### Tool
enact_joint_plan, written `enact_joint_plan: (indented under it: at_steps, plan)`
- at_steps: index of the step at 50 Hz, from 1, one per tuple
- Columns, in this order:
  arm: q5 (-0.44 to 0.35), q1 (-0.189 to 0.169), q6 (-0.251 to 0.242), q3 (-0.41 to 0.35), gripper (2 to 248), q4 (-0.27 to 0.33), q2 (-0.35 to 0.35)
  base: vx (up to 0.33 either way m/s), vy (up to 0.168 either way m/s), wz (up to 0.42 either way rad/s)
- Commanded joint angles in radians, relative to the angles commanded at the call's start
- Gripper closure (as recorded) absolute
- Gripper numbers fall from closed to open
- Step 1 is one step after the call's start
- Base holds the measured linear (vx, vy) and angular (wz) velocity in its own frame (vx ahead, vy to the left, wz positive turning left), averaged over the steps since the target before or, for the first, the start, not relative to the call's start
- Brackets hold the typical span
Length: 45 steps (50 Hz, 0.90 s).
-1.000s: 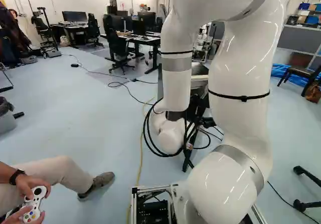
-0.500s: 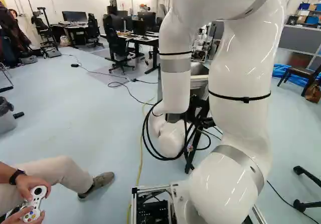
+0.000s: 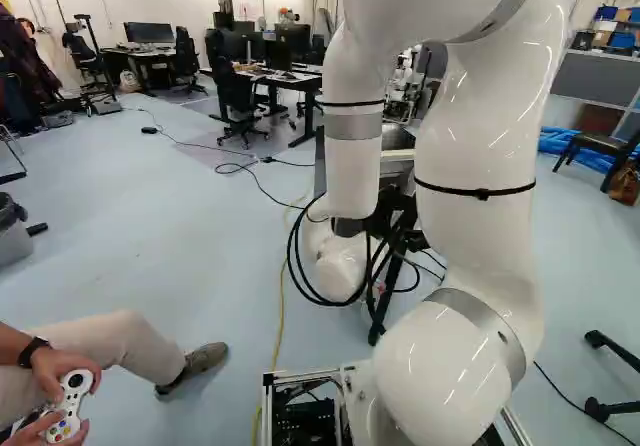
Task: Grab a drink from the fridge
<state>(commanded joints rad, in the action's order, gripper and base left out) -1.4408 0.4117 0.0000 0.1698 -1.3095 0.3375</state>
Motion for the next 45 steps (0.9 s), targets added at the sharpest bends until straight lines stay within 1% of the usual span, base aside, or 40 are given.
enact_joint_plan:
  at_steps: [11,45]
  plan:
    - [-0.004,-0.055,0.0,0.032,3,-0.008,0.016,0.0,0.0,0.0]
    - [-0.005,-0.274,0.0,0.157,3,-0.074,0.077,0.0,0.0,0.0]
